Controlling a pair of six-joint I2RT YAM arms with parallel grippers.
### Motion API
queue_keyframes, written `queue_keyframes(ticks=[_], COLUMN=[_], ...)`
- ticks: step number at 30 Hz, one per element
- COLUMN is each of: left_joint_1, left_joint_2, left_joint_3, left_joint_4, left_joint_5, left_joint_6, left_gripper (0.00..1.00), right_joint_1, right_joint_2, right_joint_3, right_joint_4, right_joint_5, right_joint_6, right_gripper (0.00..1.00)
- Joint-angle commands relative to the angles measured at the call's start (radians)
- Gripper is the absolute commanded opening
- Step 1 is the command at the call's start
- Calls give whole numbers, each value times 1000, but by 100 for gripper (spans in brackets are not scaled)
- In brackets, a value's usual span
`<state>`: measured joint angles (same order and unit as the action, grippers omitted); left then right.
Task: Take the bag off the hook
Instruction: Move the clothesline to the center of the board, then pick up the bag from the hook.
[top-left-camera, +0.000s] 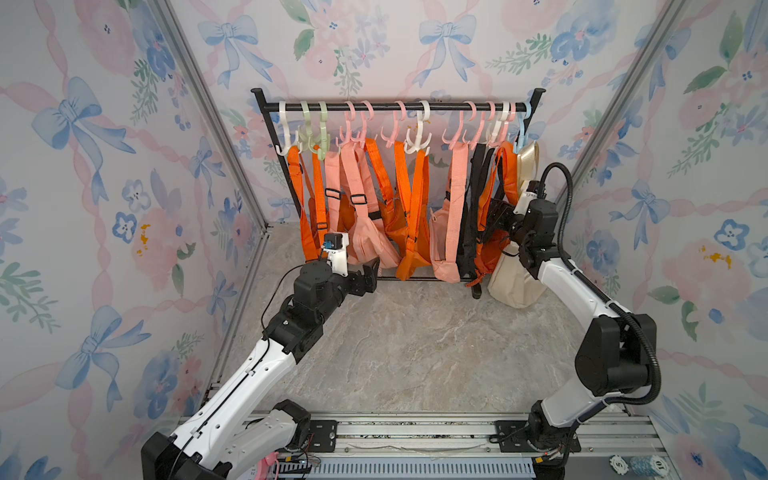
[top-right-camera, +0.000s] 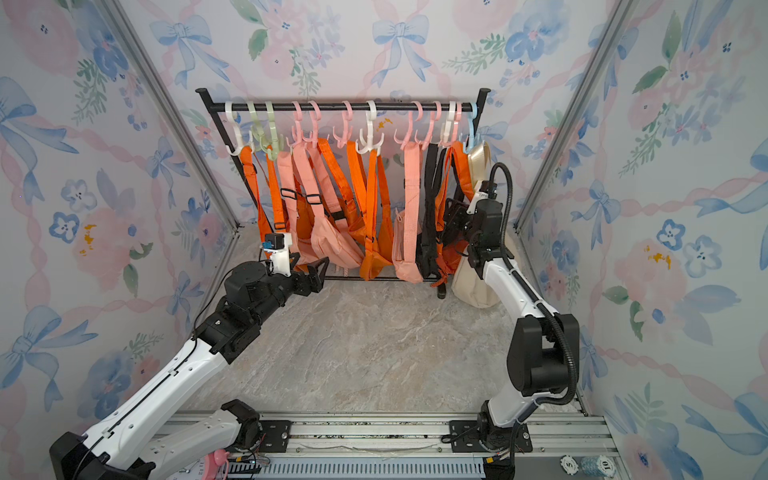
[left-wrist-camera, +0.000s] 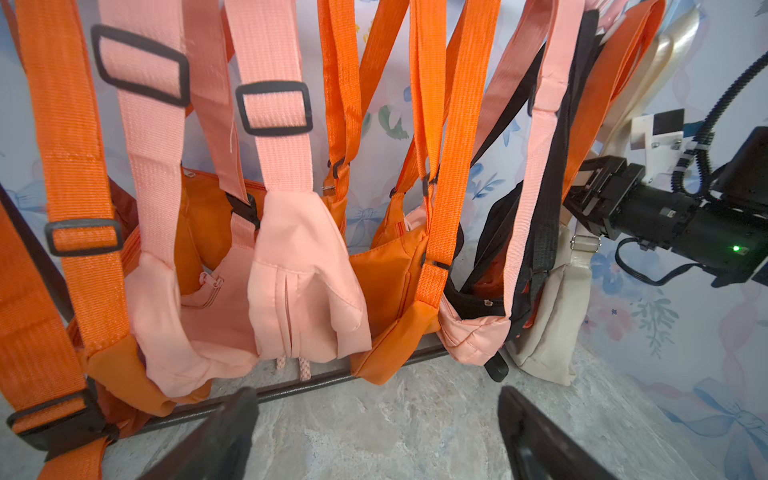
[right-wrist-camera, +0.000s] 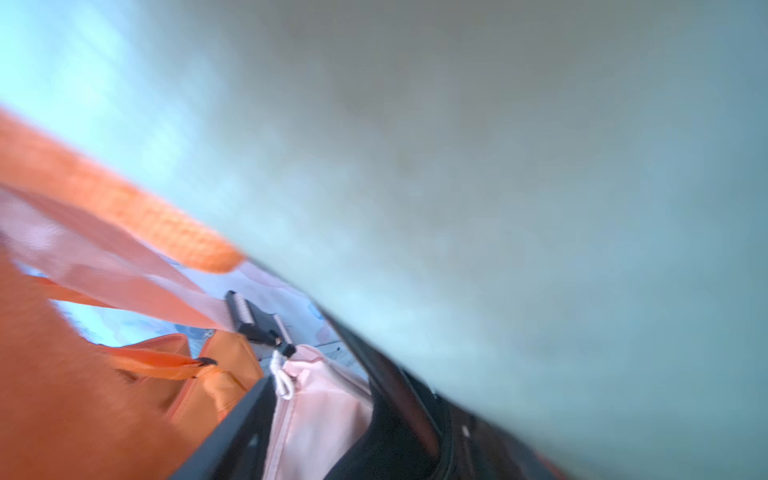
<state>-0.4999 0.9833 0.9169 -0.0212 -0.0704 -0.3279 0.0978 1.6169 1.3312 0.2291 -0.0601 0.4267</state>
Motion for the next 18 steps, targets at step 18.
queue_keyframes(ticks=[18], left_joint_1=[-158], left_joint_2=[319], left_joint_3=[351], left_joint_4=[43], left_joint_5=[9], left_joint_6=[112], left_gripper=[89], right_joint_1=[-89], right_joint_2=[-585], right_joint_3=[-255], right_joint_4=[-384], right_joint_5=[-113], right_joint_6=[60], right_gripper=[85])
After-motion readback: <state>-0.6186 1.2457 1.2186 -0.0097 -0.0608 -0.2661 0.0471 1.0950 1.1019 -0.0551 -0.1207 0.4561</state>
